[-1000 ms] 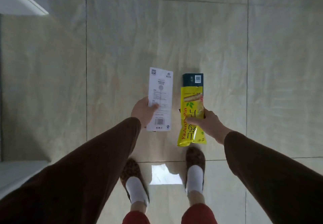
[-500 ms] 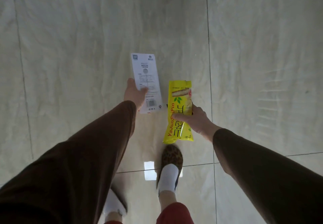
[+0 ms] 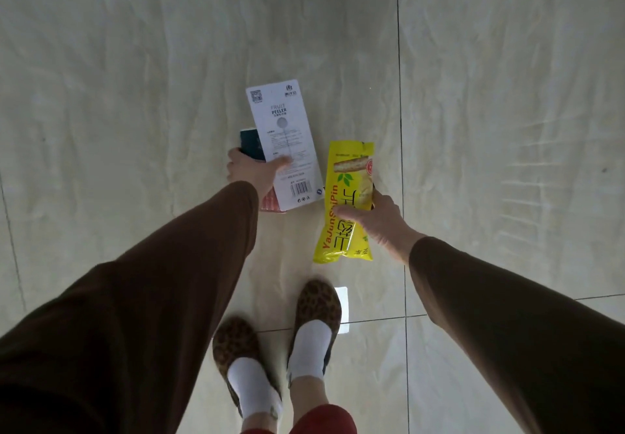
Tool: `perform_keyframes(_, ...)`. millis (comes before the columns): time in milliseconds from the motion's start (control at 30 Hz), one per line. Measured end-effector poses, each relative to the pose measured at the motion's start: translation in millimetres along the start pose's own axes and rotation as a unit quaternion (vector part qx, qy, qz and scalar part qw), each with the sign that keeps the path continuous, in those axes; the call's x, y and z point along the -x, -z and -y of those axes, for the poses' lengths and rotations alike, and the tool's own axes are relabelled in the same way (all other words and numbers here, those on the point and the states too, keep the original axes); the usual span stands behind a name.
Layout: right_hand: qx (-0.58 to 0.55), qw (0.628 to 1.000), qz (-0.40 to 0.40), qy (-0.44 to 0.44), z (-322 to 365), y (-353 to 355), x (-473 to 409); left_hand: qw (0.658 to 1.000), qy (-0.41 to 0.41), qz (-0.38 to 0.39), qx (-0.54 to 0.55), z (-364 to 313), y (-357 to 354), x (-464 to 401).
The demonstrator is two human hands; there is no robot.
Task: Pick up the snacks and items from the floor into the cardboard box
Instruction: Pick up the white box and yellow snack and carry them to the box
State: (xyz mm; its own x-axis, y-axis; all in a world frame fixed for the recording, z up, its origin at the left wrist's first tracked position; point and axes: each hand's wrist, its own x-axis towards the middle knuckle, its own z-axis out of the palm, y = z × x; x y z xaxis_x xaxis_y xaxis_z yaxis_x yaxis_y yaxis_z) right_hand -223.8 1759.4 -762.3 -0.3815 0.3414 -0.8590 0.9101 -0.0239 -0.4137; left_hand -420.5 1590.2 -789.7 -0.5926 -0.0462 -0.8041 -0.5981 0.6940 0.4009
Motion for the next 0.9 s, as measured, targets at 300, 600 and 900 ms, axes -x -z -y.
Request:
perform_keyframes(300,0.004,1.0,-0.028,-0.005,-3.9,-12.7,-4.6,0.995,-0.04,0.004,0.095,4.2,-2.6,25.8)
perform_keyframes(600,-0.029,0.999,-0.013,0.019,20.5,-33.9,84.0,0.997,-0.052,0.003,0.052,45.8,85.6,106.2)
perform_keyframes(900,0.024,0.993,0.057,0.101,59.1,-73.4,230.9,0.994,-0.062,-0.023,0.085,102.6,194.8,264.6)
